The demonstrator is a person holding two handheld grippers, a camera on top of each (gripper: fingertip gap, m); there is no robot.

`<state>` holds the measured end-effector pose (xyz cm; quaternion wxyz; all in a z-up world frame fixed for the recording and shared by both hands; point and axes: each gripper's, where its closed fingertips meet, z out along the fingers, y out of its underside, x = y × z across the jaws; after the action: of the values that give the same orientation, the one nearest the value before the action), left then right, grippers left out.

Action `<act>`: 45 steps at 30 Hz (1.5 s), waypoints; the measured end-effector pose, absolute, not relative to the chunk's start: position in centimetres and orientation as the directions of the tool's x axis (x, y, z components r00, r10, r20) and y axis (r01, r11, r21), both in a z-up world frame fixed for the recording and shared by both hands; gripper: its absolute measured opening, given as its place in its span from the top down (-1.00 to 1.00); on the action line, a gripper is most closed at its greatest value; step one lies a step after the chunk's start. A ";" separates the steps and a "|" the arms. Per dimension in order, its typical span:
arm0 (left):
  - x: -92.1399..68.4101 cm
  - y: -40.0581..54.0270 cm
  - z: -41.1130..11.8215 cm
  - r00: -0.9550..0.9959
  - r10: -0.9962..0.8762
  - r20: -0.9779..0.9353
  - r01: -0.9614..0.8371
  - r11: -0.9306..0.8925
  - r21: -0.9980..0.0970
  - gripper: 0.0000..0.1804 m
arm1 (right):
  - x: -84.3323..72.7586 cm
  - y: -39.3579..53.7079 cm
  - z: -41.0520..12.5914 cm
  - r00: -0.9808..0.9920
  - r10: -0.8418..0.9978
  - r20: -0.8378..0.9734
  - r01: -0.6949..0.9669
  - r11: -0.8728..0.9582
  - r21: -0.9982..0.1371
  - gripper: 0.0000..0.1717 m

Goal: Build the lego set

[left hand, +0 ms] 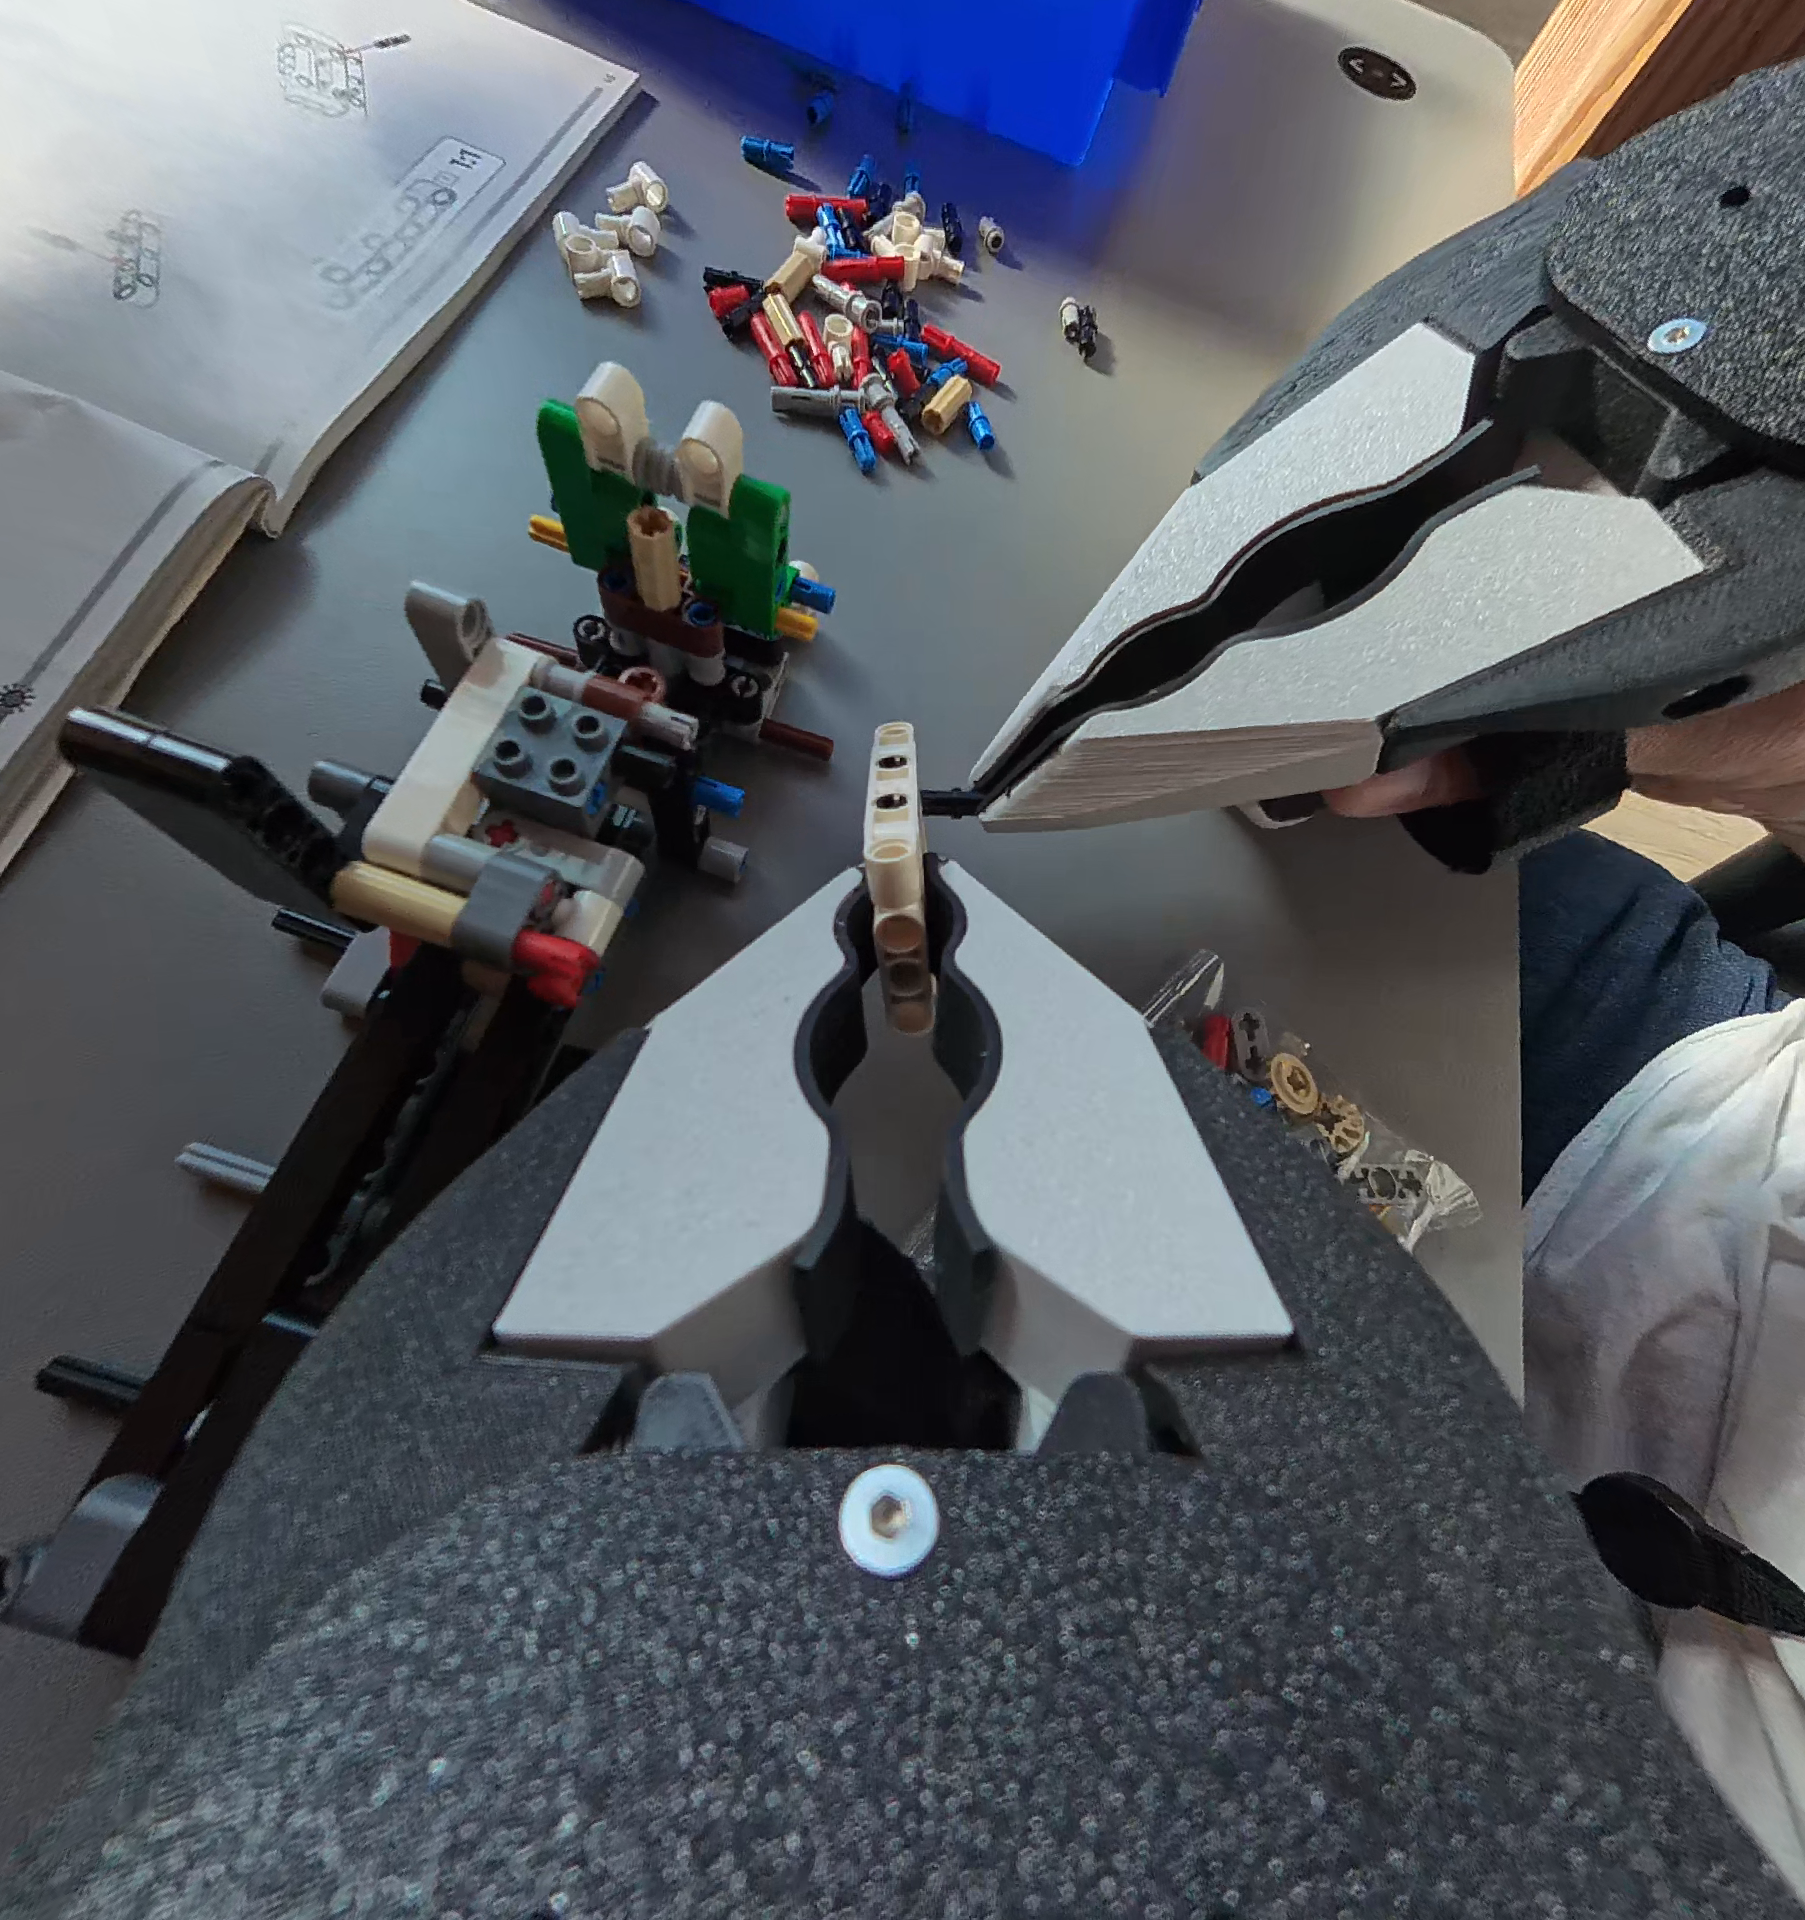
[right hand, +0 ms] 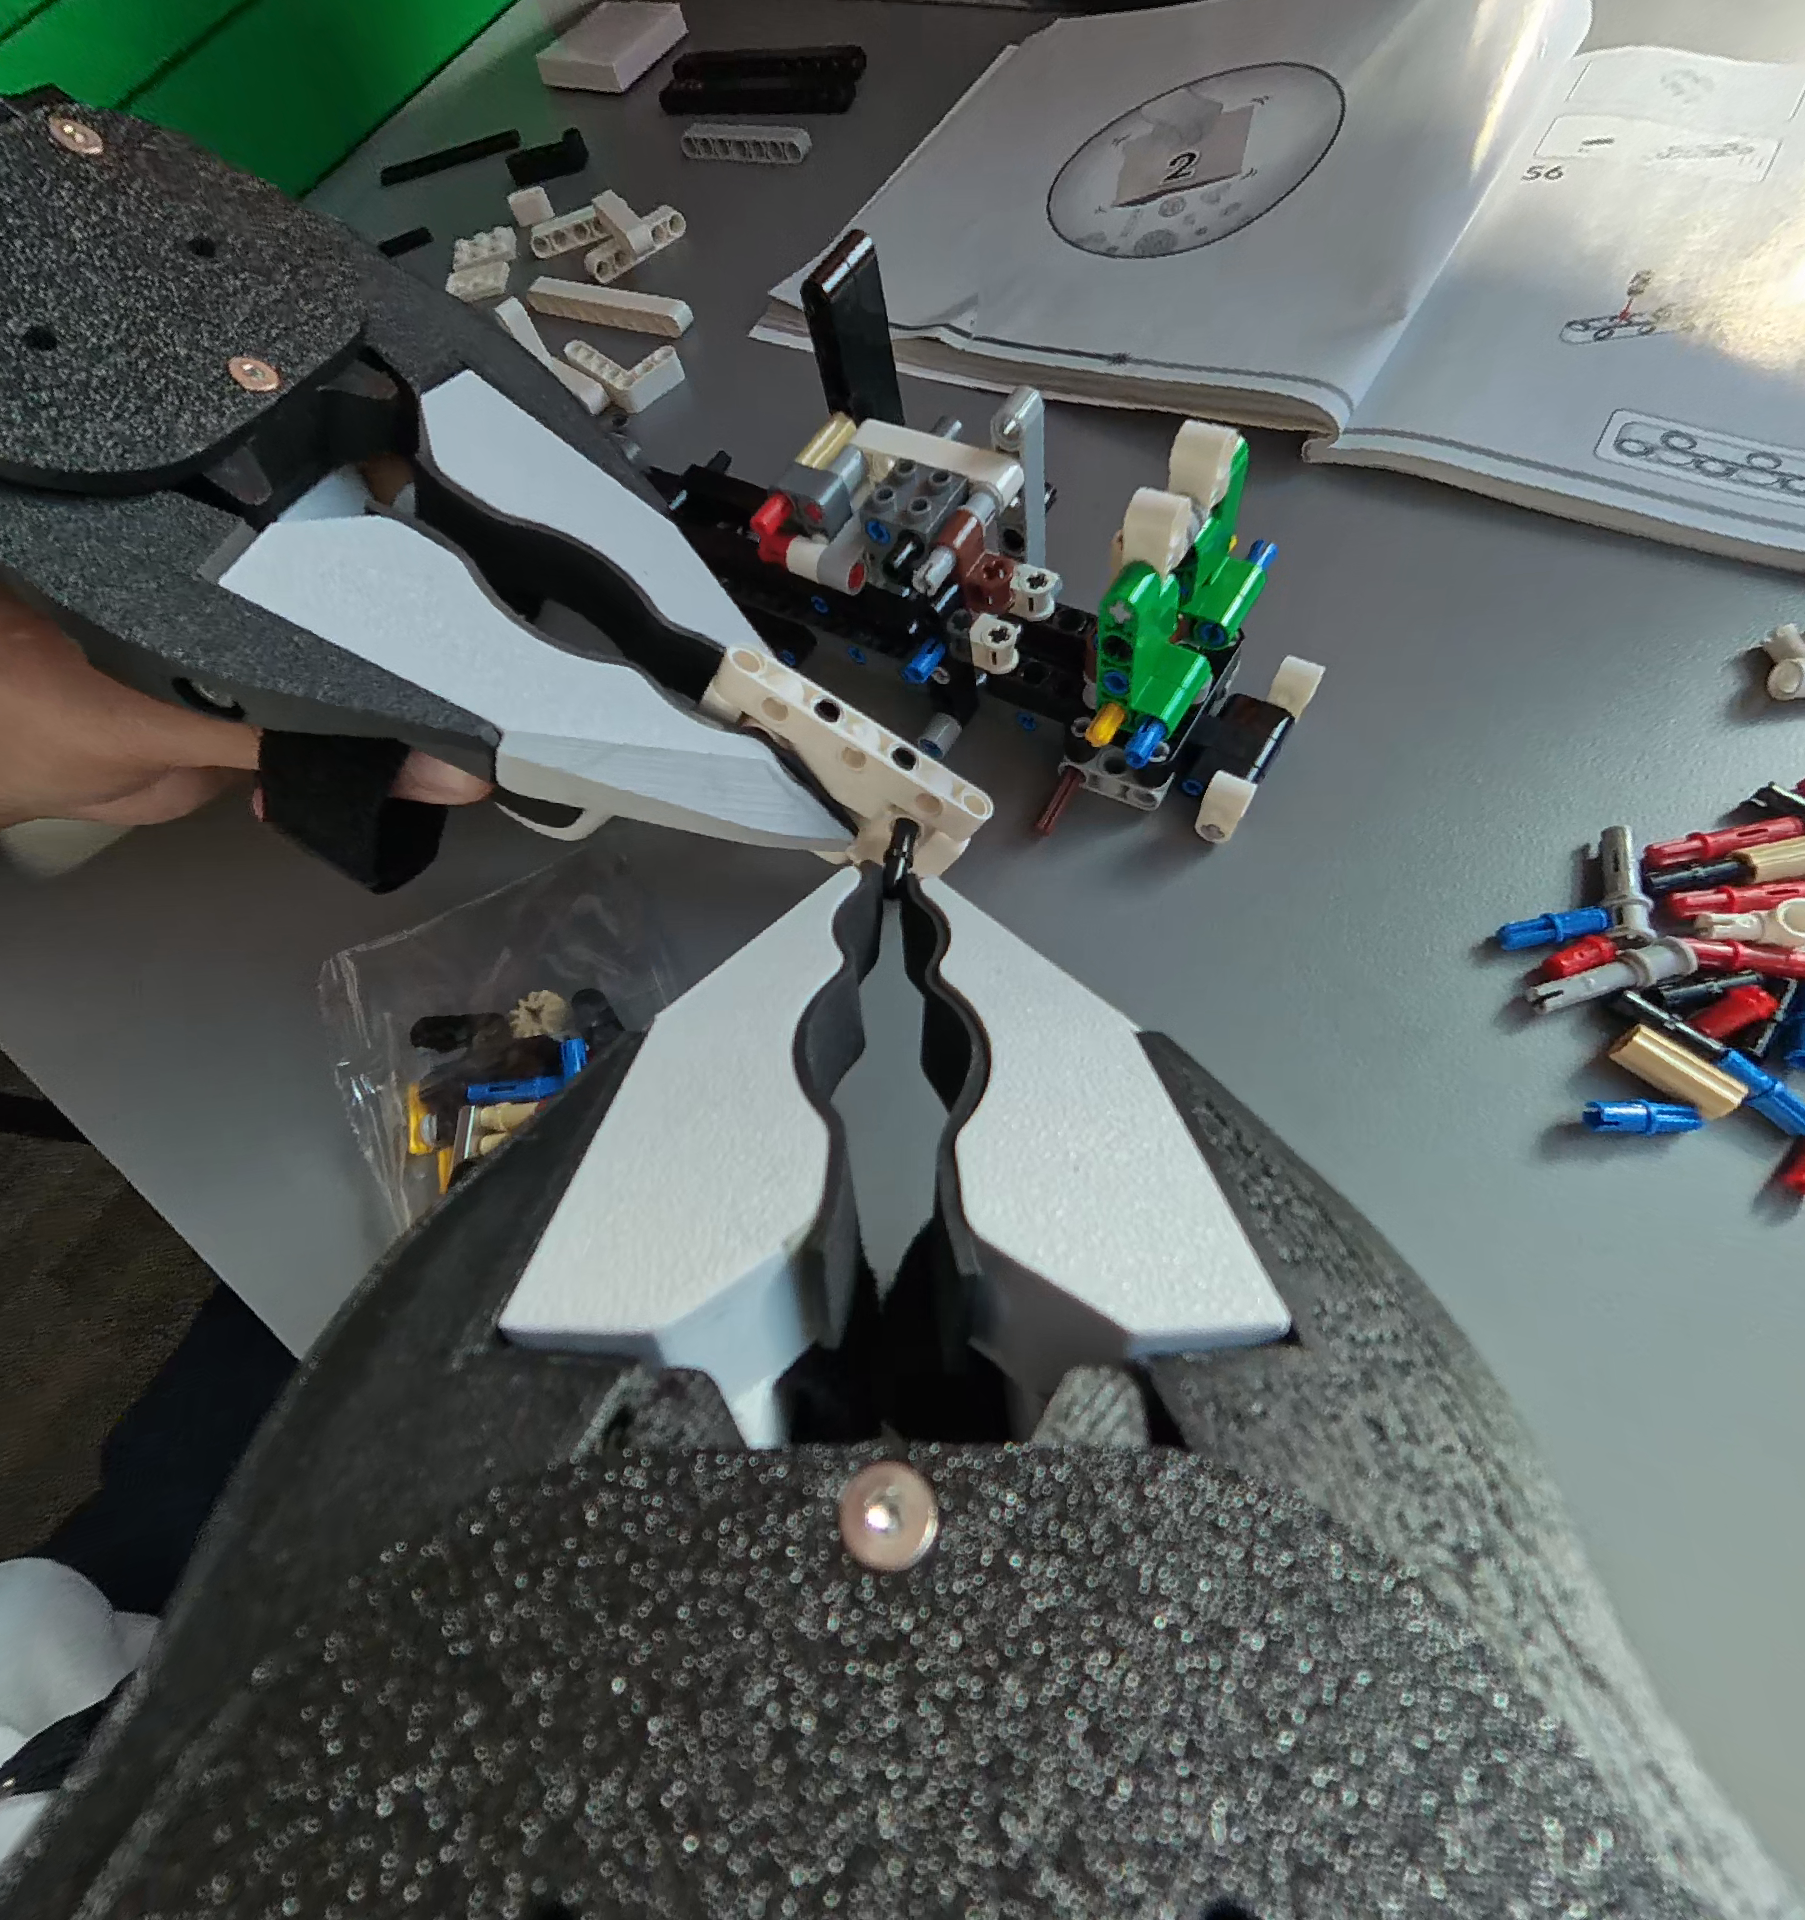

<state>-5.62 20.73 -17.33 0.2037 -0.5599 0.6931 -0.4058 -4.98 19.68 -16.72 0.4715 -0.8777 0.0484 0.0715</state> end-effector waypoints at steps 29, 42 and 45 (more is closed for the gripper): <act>-5.5 20.7 -16.9 -0.326 -0.944 0.045 -0.557 0.153 -0.817 0.95 | -8.3 14.0 -18.3 0.906 0.408 -0.111 0.206 -0.655 -0.727 0.97; -5.6 20.4 -17.2 -0.343 -0.937 0.058 -0.570 0.159 -0.806 0.95 | -7.4 12.3 -18.9 0.821 0.571 0.014 0.432 -0.606 -0.668 0.93; -5.6 20.4 -17.2 -0.344 -0.937 0.056 -0.569 0.160 -0.807 0.95 | -7.5 12.6 -18.9 0.825 0.565 0.018 0.425 -0.600 -0.678 0.92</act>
<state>-5.61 20.39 -17.20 0.2389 -0.5207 0.7233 -0.3855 -7.53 12.56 -18.94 0.3501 -0.8889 -0.2783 0.0997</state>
